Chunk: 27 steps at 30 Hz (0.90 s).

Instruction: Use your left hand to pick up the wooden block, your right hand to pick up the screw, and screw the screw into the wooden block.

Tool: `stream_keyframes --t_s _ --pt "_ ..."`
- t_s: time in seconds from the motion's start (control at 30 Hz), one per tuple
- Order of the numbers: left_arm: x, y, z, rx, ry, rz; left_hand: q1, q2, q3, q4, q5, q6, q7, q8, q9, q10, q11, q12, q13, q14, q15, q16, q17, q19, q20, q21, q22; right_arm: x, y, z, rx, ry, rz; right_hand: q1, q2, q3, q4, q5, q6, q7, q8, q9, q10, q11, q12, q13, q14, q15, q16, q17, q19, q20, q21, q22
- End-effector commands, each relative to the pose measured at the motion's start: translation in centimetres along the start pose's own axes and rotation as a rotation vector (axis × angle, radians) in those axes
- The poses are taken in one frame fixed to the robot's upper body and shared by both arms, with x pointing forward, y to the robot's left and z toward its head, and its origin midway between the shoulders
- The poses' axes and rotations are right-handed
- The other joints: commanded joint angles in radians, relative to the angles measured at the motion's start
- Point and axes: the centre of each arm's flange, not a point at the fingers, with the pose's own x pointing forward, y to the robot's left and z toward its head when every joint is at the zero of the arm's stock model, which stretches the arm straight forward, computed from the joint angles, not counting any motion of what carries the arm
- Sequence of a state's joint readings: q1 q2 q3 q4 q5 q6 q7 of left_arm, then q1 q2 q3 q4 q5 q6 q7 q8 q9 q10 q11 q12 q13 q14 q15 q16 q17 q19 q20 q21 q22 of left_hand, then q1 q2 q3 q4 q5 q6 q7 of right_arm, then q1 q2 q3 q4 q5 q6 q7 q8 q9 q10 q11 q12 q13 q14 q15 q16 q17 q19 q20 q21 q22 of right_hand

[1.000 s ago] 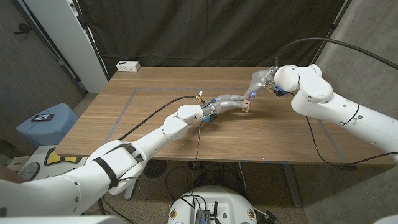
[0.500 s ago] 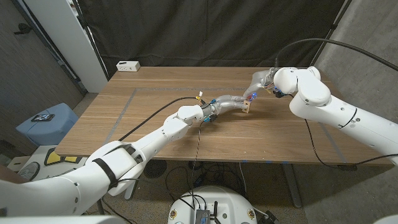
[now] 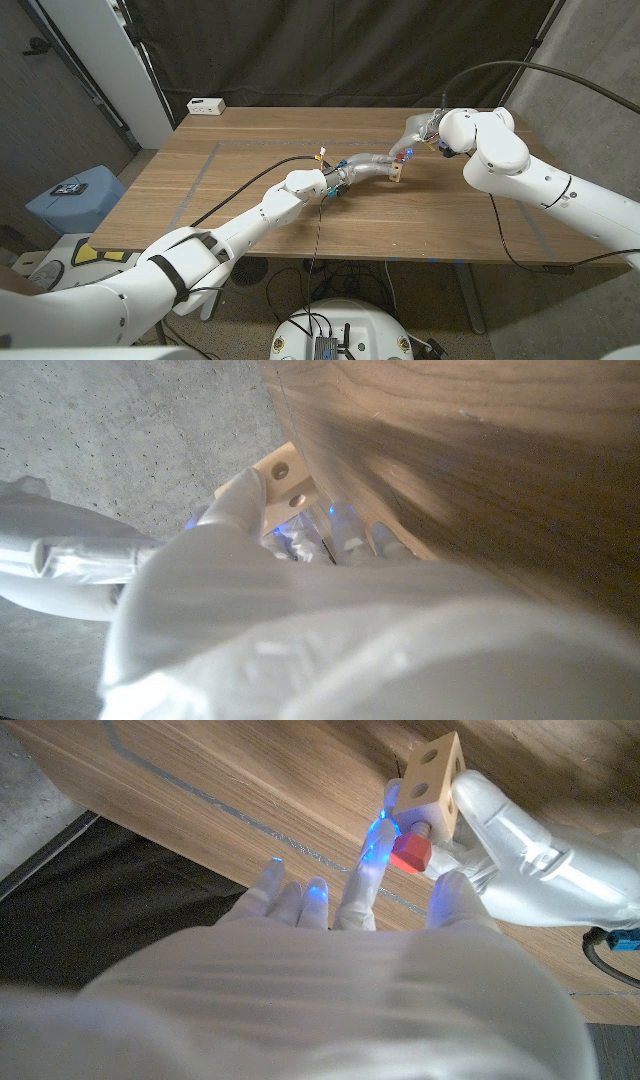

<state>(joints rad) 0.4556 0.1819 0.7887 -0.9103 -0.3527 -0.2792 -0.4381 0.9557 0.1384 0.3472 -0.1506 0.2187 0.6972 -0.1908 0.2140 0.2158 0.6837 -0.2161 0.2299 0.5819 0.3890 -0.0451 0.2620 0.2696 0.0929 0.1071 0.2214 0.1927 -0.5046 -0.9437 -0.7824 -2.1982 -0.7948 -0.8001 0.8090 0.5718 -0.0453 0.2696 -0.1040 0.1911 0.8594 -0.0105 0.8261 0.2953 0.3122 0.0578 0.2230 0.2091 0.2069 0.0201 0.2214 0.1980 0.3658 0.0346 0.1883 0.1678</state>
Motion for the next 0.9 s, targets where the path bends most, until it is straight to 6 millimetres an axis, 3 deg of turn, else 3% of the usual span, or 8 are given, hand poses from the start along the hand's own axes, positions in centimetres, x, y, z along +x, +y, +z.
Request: stream_keyframes --t_s 0.03,0.23,0.47,0.73,0.9 --pt "-0.13 0.12 0.05 0.002 -0.005 -0.001 -0.002 0.006 0.014 0.002 0.005 0.008 -0.001 0.006 0.004 0.007 0.000 0.005 0.005 0.010 -0.077 0.001 -0.001 -0.002 0.007 0.005 0.002 -0.67 -0.84 0.12 -0.028 0.002 0.025 -0.014 0.004 -0.008 -0.002 -0.006 -0.055 0.006 -0.008 0.017 -0.013 0.021 -0.013 0.004 -0.013 0.024 -0.012 0.004 -0.020 0.006 -0.005 0.003" --pt "-0.16 0.17 0.12 0.003 -0.007 -0.004 0.000 0.005 0.015 0.000 0.005 0.007 -0.001 0.006 0.004 0.006 0.000 0.005 0.005 0.009 -0.076 0.000 -0.001 -0.002 0.006 0.005 0.002 -0.90 -0.97 0.13 -0.043 0.004 0.044 -0.013 0.006 -0.008 -0.008 -0.006 -0.124 0.013 -0.018 0.033 -0.038 0.028 -0.023 0.007 -0.025 0.033 -0.016 0.004 -0.038 0.013 -0.006 0.003" --pt "-0.17 0.20 0.17 0.005 -0.008 -0.007 0.000 0.006 0.015 0.000 0.005 0.005 -0.003 0.005 0.004 0.007 0.001 0.005 0.004 0.009 -0.077 0.002 0.000 -0.002 0.006 0.005 0.002 -0.85 -0.88 -0.10 -0.045 0.000 0.066 -0.006 0.008 -0.006 -0.022 -0.007 -0.245 0.050 -0.036 0.058 -0.084 0.027 -0.031 0.015 -0.046 0.052 -0.020 0.004 -0.053 0.025 -0.004 0.002" --pt "-0.12 0.17 0.24 0.006 -0.006 -0.011 -0.001 0.005 0.015 0.000 0.005 0.009 0.000 0.006 0.004 0.006 0.000 0.005 0.004 0.009 -0.076 0.002 0.000 -0.002 0.007 0.006 0.002 -0.82 -0.80 -0.35 -0.039 -0.018 0.076 0.008 0.012 -0.001 -0.035 -0.005 -0.353 0.067 -0.056 0.074 -0.129 0.035 -0.035 0.022 -0.066 0.069 -0.023 0.003 -0.067 0.033 -0.003 0.002" --pt "-0.12 0.04 0.23 0.005 -0.005 -0.011 -0.002 0.006 0.015 0.000 0.005 0.007 0.000 0.005 0.004 0.006 0.000 0.005 0.004 0.009 -0.075 0.002 0.001 -0.001 0.007 0.006 0.002 -0.84 -0.68 -0.53 -0.027 -0.046 0.093 0.044 0.016 0.014 -0.052 0.004 -0.441 0.061 -0.090 0.062 -0.171 0.037 -0.036 0.028 -0.097 0.087 -0.031 -0.001 -0.091 0.047 -0.006 0.002"
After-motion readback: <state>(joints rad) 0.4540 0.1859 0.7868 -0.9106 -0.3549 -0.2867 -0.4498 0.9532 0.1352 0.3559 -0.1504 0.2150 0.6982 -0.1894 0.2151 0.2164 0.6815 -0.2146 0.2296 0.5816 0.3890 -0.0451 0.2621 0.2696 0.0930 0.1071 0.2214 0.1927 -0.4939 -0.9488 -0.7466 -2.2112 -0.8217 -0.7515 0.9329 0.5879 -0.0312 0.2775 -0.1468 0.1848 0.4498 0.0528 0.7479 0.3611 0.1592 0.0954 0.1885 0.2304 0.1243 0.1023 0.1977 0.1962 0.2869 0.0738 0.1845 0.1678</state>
